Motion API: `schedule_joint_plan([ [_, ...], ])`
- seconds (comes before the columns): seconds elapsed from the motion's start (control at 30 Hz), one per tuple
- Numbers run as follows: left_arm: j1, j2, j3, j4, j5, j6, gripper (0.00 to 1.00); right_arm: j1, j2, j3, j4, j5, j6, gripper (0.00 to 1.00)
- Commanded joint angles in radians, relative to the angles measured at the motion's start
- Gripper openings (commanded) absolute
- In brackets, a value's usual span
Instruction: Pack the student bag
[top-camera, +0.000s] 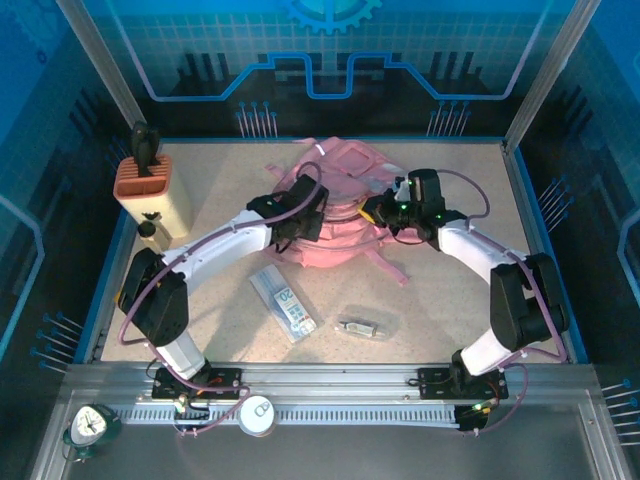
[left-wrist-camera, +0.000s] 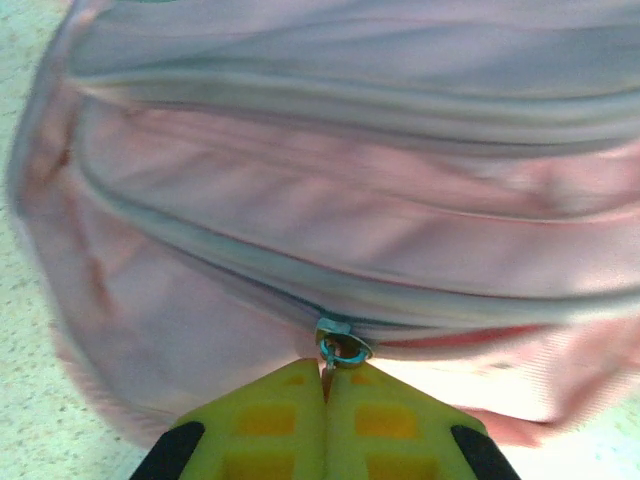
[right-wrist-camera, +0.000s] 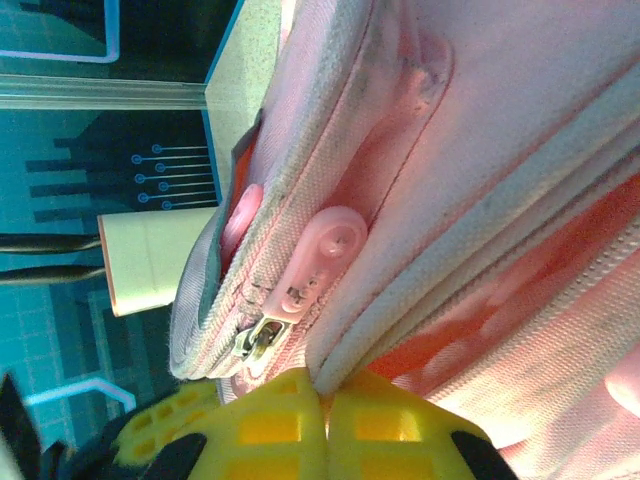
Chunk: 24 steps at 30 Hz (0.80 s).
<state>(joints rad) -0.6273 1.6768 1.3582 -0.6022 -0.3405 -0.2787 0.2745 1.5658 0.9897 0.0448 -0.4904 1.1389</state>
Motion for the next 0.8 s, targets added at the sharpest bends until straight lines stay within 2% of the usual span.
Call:
schedule_joint_plan([
  [0.0, 0.081, -0.025, -0.032, -0.114, -0.008, -0.018, 0.0, -0.067, 0.021, 0.111, -0.045, -0.009, -0.094, 0.0],
  [0.07, 0.062, -0.022, -0.021, -0.09, 0.075, -0.023, 0.0, -0.096, 0.07, 0.185, -0.084, -0.029, -0.136, 0.0],
  [0.13, 0.006, -0.008, 0.001, -0.04, 0.158, -0.038, 0.0, -0.122, 0.152, 0.289, -0.14, -0.059, -0.176, 0.0],
  [0.23, -0.077, 0.066, 0.117, -0.056, 0.174, -0.102, 0.0, -0.135, 0.265, 0.463, -0.243, -0.071, -0.242, 0.0],
  [0.3, -0.119, 0.12, 0.196, -0.071, 0.185, -0.147, 0.0, -0.141, 0.319, 0.567, -0.344, -0.059, -0.297, 0.12],
  [0.33, -0.134, 0.141, 0.23, -0.074, 0.174, -0.162, 0.0, -0.147, 0.325, 0.595, -0.396, -0.043, -0.315, 0.22],
  [0.4, -0.138, 0.174, 0.274, -0.086, 0.153, -0.2, 0.0, -0.155, 0.288, 0.568, -0.41, -0.023, -0.328, 0.39],
  [0.43, -0.137, 0.185, 0.292, -0.096, 0.132, -0.208, 0.0, -0.159, 0.258, 0.54, -0.416, -0.016, -0.33, 0.44],
  [0.6, -0.136, 0.197, 0.307, -0.065, 0.112, -0.173, 0.0, -0.121, 0.14, 0.345, -0.37, -0.08, -0.292, 0.46],
  [0.7, -0.135, 0.204, 0.313, -0.061, 0.122, -0.175, 0.0, -0.081, 0.116, 0.223, -0.222, -0.142, -0.176, 0.42],
  [0.77, -0.136, 0.204, 0.309, -0.054, 0.131, -0.18, 0.0, -0.048, 0.123, 0.204, -0.185, -0.149, -0.142, 0.4],
])
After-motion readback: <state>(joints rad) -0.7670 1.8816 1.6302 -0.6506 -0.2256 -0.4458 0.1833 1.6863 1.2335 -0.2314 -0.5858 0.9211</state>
